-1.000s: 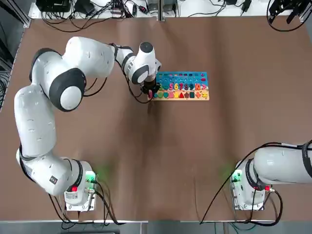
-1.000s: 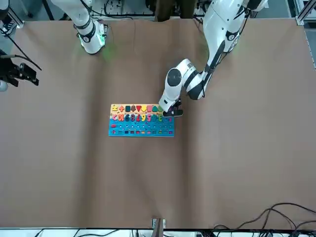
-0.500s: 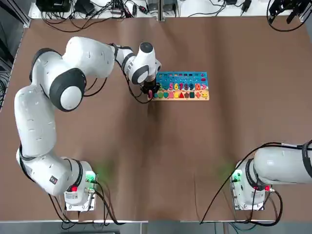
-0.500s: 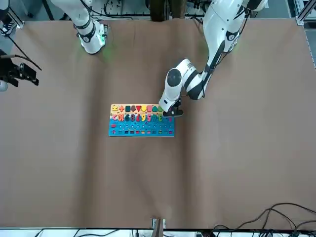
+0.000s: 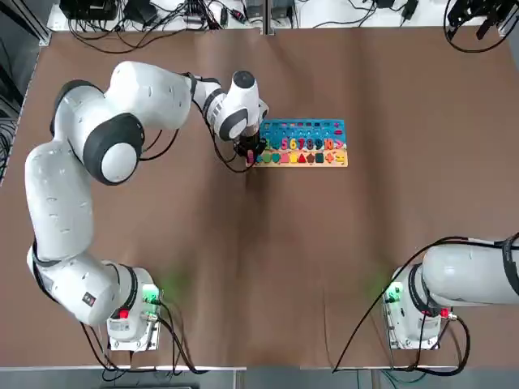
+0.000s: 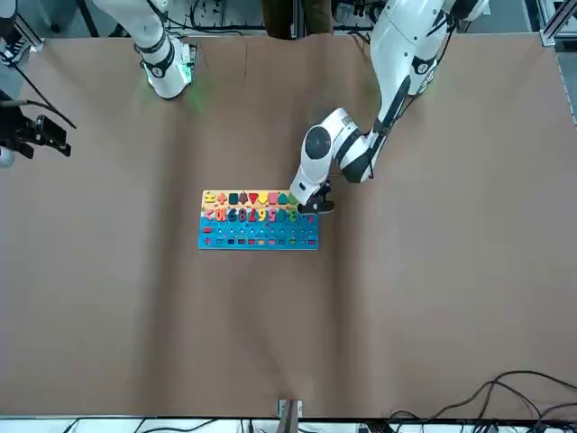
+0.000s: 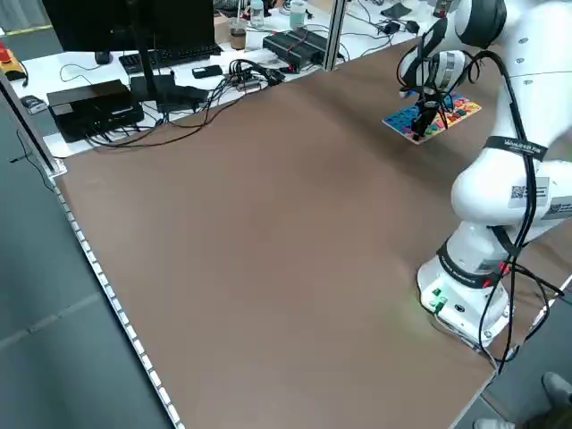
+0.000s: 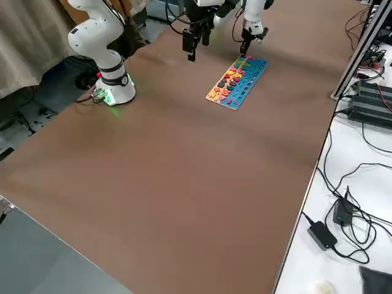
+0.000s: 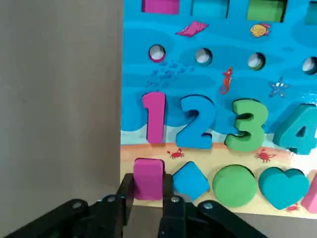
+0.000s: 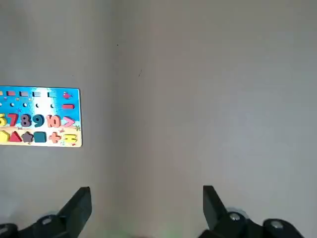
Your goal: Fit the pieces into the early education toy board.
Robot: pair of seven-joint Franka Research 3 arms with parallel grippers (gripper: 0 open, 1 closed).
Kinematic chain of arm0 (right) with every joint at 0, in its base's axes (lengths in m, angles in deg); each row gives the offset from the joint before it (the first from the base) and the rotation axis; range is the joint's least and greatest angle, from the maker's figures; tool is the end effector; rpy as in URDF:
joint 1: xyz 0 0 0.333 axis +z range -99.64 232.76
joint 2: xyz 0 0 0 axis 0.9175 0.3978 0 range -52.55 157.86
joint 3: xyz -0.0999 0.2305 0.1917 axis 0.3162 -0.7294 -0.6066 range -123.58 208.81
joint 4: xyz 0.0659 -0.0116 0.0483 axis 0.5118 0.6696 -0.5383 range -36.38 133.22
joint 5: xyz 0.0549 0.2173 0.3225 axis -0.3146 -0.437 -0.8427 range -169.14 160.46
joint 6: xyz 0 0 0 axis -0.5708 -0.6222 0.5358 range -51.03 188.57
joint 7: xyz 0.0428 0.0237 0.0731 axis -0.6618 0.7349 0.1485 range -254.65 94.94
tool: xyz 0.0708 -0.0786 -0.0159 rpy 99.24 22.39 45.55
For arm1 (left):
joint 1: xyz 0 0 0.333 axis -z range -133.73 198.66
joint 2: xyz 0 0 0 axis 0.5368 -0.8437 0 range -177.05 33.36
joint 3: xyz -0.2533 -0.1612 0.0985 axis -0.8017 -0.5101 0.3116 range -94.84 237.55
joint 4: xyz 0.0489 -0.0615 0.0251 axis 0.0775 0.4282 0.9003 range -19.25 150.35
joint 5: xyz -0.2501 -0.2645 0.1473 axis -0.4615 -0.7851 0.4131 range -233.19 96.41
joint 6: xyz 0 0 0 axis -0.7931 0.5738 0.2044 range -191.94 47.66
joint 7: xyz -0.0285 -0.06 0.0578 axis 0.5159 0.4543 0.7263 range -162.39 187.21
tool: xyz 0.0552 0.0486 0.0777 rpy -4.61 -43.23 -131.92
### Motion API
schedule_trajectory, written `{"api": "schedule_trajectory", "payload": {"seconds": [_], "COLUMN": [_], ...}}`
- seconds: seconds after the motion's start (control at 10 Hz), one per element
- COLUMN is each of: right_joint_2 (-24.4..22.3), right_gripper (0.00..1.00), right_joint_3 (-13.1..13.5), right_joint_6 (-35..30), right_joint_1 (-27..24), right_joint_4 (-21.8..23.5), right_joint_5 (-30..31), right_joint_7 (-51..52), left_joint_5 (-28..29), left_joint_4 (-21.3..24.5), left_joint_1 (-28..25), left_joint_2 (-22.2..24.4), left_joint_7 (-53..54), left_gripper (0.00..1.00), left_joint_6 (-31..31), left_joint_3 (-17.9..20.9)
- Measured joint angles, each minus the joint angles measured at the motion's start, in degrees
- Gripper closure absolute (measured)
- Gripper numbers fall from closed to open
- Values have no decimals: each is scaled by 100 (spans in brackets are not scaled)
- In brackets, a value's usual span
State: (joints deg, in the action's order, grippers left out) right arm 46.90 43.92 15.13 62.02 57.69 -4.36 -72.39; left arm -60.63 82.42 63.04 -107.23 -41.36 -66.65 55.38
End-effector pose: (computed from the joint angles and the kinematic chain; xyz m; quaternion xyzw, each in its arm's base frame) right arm 0.5184 -0.0535 0.5918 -0.9994 -0.0142 0.0315 0.0050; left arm 0.4363 -0.4504 0.1822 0.9985 0.0330 -0.0436 0.0070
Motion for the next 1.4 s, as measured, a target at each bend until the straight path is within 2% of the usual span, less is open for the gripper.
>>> {"api": "schedule_trajectory", "payload": {"seconds": [1.4], "right_joint_2": [6], "right_gripper": [1], "right_joint_3": [0], "right_joint_6": [-6], "right_joint_1": [0], "right_joint_4": [0], "right_joint_5": [-1], "right_joint_7": [0], "left_joint_5": [0], "left_joint_4": [-43], "left_joint_1": [2], "left_joint_2": [1], "left_joint_7": [-10], "left_gripper": [66], "left_joint_6": [83], "left_joint_3": [-5]}}
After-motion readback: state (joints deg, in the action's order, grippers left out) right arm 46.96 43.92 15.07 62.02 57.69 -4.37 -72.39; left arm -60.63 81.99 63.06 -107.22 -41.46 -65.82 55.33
